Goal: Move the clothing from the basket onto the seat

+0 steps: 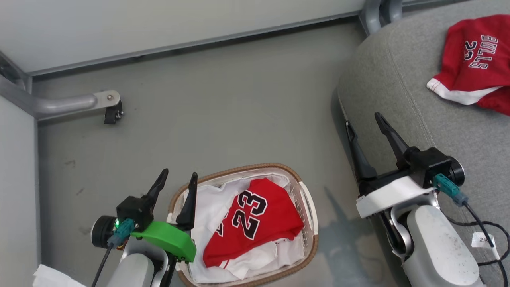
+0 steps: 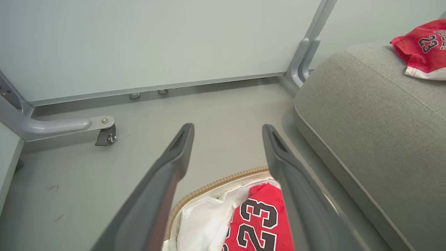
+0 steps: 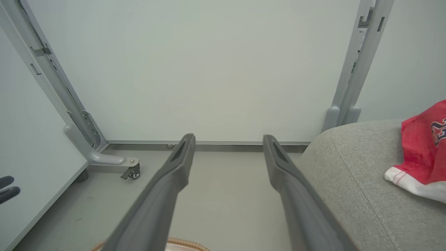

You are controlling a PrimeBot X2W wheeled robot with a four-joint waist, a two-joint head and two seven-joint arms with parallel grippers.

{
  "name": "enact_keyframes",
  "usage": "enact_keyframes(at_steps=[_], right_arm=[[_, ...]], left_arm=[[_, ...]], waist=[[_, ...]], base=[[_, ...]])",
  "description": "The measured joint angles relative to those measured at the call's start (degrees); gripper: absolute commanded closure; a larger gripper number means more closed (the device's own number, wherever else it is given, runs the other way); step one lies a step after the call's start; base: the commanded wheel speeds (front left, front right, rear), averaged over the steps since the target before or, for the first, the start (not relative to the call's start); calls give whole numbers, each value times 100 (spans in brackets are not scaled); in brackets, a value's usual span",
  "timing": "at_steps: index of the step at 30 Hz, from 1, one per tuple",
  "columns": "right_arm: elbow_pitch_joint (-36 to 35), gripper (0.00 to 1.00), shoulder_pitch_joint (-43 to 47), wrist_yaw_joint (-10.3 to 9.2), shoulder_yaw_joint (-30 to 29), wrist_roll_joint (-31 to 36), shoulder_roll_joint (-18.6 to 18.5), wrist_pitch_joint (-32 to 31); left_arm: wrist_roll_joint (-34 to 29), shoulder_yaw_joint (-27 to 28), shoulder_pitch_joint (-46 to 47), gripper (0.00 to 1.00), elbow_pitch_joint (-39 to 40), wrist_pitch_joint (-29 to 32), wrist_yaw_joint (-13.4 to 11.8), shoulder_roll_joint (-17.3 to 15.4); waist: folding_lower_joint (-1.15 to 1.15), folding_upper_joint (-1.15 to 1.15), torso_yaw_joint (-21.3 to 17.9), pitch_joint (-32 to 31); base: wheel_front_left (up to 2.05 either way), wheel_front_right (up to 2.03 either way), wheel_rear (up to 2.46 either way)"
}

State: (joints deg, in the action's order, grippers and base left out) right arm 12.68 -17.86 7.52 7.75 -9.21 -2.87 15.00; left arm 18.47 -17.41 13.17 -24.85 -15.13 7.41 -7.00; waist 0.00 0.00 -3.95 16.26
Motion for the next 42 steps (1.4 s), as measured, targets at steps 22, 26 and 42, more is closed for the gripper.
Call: enact_keyframes(at_steps=[22, 26, 42], right_arm=[[-631, 0, -1003, 0, 433, -538, 1, 1], [-688, 0, -1031, 0, 452, -555, 1, 0], [-905, 0, -1105, 0, 292, -514, 3, 0]], left_arm=[[385, -1494, 1846, 0, -638, 1, 0, -563], [541, -1655, 2051, 0, -725, 0, 0, -623], [958, -2239, 2643, 0, -1444, 1, 0, -666]], waist=[[0, 0, -730, 2028], [0, 0, -859, 2322], [-1, 0, -1130, 3192]], base=[[0, 0, 0], [0, 0, 0], [0, 0, 0]])
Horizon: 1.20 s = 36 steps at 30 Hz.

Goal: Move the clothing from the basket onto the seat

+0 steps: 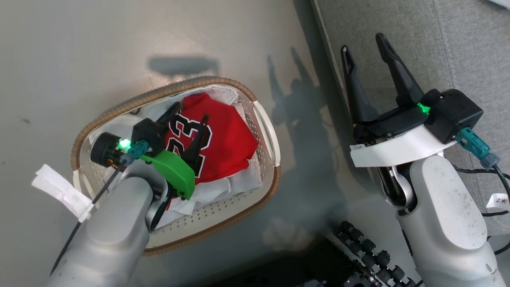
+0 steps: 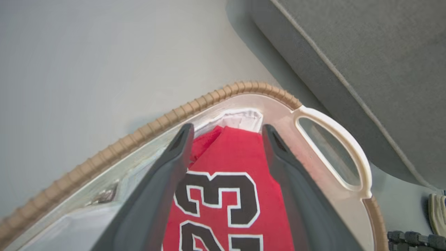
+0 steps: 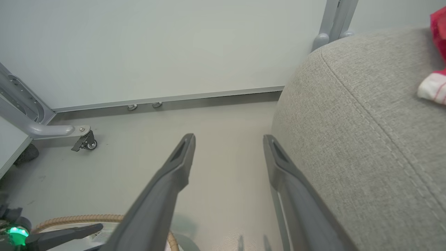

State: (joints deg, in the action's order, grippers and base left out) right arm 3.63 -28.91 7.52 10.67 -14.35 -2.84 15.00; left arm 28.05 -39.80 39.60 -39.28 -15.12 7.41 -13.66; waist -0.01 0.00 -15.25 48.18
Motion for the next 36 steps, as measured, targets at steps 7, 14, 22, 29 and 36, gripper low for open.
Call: enact_keyframes(at_steps=[7, 14, 22, 29, 36], right_arm=[[-37, 0, -51, 1, -26, 26, 0, 1], [-36, 0, -96, 0, -14, 26, 1, 1], [-8, 0, -109, 0, 7, 26, 1, 1], [29, 0, -113, 0, -38, 26, 0, 0], [54, 0, -116, 0, -77, 23, 1, 0]], left_arm=[[296, -615, 269, 0, -576, 0, 0, -2], [619, -1035, 511, 0, -1151, 0, 0, 64], [1371, -1934, 700, 0, -1670, -1, -1, 230], [1863, -2683, 899, 0, -1780, 0, 0, 254], [2252, -3188, 992, 100, -1774, 41, 0, 172]], waist=[[0, 0, -17, 333], [0, 0, 34, 523], [0, 0, 60, 588], [1, 0, 52, 589], [1, 0, 49, 517]], base=[[0, 0, 0], [0, 0, 0], [0, 0, 0], [0, 0, 0], [0, 0, 0]])
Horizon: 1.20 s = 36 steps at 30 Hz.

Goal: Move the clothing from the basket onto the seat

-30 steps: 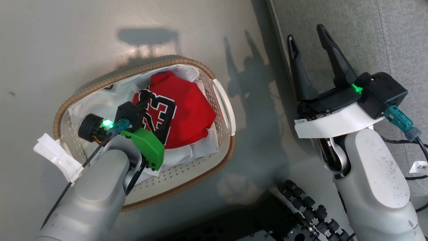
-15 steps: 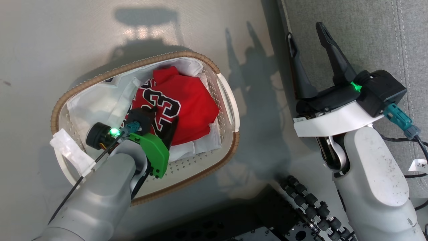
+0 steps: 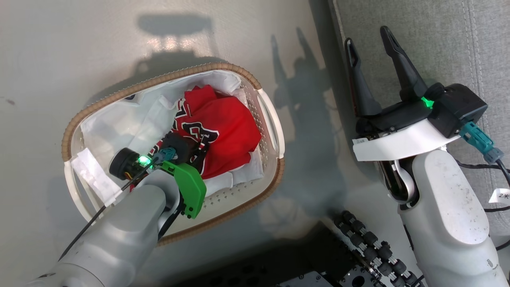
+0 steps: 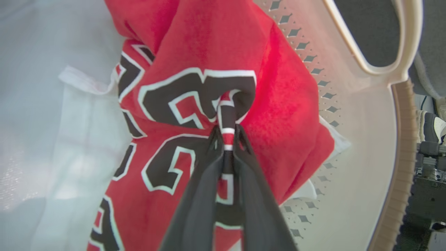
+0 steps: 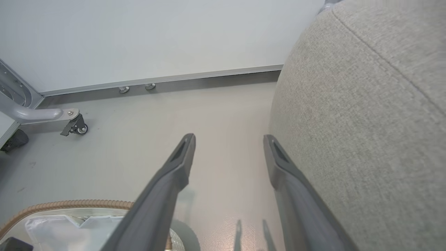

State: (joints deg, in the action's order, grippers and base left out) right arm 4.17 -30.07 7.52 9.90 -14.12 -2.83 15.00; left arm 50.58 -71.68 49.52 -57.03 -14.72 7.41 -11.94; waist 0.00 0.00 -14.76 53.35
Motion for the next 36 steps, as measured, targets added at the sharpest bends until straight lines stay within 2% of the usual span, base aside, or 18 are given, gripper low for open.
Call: enact_keyframes(at_steps=[8, 18, 36], right_arm=[[129, 0, -2, 0, -36, -21, 0, 0], [428, 0, 132, 0, -75, 22, 3, 0], [946, 0, 895, 0, -112, 158, 5, 1]], left_arm=[[299, 65, 5, 100, 241, -24, 0, -74], [-198, 989, -405, 100, 809, -30, 0, -125], [-1107, 2841, -2037, 100, 1890, -32, 0, 125]], waist=[[0, 0, 42, -332], [0, 0, 228, -1100], [0, 0, 848, -2808]], base=[[0, 0, 0], [0, 0, 0], [0, 0, 0]])
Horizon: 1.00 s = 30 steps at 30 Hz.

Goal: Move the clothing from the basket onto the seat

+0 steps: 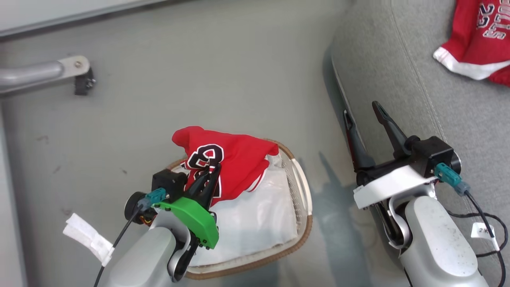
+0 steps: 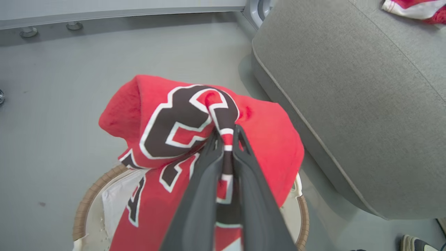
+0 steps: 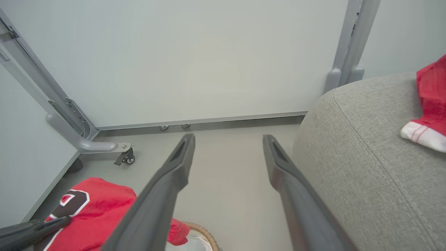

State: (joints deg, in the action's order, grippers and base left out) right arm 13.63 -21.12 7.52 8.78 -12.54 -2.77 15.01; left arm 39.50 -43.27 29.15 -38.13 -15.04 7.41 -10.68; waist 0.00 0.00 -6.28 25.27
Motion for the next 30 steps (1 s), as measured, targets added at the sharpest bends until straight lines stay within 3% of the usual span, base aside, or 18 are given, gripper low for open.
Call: enact_keyframes(at_steps=[13, 30], right_arm=[[231, 0, 528, 0, -26, -7, -1, -1], [461, 0, 1320, 0, 46, -213, -1, -1]], left_arm=[[-605, 818, -615, 100, 1128, 1, 0, -13], [-976, 1177, -926, 100, 2282, 1, 0, 82]], waist=[[0, 0, 492, -876], [0, 0, 693, -1888]], base=[[0, 0, 0], [0, 0, 0]])
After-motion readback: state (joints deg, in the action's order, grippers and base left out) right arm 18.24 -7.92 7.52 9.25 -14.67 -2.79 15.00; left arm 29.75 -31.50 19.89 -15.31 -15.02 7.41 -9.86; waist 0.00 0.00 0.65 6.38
